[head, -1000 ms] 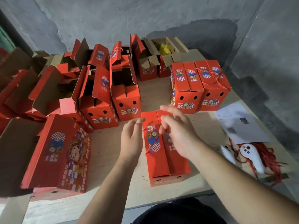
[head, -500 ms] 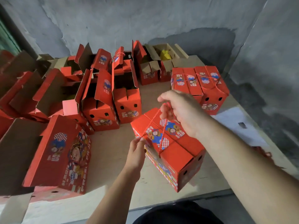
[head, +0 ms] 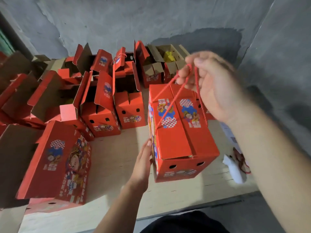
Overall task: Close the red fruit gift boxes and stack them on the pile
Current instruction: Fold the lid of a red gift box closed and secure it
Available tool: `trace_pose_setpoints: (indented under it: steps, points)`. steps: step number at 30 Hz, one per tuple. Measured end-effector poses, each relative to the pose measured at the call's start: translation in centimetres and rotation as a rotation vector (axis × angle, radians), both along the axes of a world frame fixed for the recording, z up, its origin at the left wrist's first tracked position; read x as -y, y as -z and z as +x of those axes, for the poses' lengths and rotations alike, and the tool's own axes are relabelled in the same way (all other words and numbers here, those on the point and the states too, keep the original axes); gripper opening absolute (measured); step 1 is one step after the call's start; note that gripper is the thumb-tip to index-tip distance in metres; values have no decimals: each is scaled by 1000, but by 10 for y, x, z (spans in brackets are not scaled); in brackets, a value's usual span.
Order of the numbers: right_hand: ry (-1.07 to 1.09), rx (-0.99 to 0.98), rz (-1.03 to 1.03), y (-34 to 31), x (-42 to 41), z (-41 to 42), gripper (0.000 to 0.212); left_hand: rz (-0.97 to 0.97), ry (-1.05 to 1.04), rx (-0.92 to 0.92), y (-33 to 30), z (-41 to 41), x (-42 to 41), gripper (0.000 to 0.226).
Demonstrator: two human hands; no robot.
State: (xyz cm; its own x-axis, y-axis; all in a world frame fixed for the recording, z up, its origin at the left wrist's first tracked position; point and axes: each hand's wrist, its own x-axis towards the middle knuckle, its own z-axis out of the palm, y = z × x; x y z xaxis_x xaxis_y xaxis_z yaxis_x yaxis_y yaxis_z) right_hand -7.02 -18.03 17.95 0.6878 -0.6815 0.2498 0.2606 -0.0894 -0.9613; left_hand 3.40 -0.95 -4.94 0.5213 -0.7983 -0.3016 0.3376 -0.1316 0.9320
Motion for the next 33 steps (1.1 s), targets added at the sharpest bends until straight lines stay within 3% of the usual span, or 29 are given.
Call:
trace_pose_setpoints:
  steps: [2,6,8,9,11,13,15,17,19,27,33]
  points:
    - [53,-41,34,29,-3,-5,16,41,72,-74,11,-3,-3,61]
    - [212,-290,40,109,-11,-6,12,126,20,-168,22,-9,-1,63]
    - [279,-408,-23,147,-7,-15,15,141,55,-134,22,-13,1,48]
    - [314,-494,-62,165,-5,-23,21,143,88,-105,22,-15,2,39]
    - [367,-737,-111,198,0,-40,57,132,134,-76,24,-19,5,35]
    - [334,-921,14,228,-4,-59,81,115,123,-118,28,-25,10,40]
    - [164,-888,271,247,-17,-70,67,92,92,-141,30,-32,15,44]
    - [119,-804,378,259,-26,-76,79,76,76,-144,30,-37,20,54]
    - [118,-762,346,260,-26,-77,89,67,89,-154,26,-37,26,61]
    - [10,-625,242,189,30,-79,63,5,135,-98,-25,-25,82,61]
    - [64,-534,250,202,51,-81,76,4,116,1,-30,-25,115,53]
